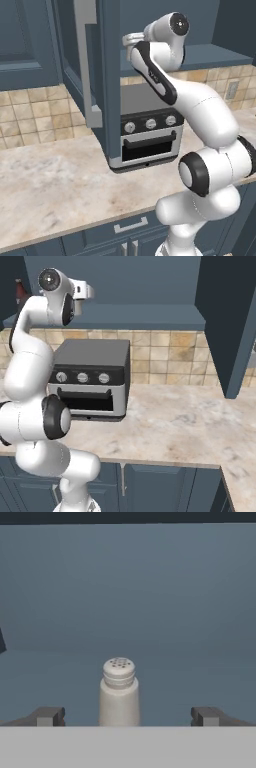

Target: Collect the paprika, ketchup, and shaker from the cabinet and place them next to the stove.

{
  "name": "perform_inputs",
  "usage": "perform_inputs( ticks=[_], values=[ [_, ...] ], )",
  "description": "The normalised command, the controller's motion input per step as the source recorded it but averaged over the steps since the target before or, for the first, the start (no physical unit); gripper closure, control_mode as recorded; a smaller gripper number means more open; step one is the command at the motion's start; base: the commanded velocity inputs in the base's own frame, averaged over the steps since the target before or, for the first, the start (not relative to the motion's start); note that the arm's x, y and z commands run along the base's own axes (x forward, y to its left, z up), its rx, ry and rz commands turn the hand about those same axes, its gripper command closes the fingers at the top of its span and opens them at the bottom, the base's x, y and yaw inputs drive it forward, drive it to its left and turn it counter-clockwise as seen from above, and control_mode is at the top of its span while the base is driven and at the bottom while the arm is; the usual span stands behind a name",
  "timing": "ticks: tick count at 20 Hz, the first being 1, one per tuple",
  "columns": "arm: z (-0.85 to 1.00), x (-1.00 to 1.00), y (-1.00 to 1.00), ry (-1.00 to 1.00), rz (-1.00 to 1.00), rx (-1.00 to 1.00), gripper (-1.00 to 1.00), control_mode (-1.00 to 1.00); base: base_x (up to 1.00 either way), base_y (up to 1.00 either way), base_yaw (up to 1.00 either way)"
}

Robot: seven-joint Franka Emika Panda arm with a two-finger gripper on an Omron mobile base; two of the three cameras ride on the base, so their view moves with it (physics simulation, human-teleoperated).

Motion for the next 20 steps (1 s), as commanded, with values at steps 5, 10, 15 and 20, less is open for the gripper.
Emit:
perform_inputs(
  ticks=[5,10,15,20],
  values=[
    [-0.14,0.21,0.02,0.03,0.0,-0.02,-1.0,-1.0,0.0,0.0,0.0],
    [-0.13,0.15,0.08,0.05,0.0,0.0,-1.0,-1.0,0.0,0.0,0.0],
    [-0.1,0.16,0.1,0.05,0.0,0.0,-1.0,-1.0,0.0,0.0,0.0],
    [0.0,0.18,0.05,0.03,0.0,0.0,-1.0,-1.0,0.0,0.0,0.0]
  ],
)
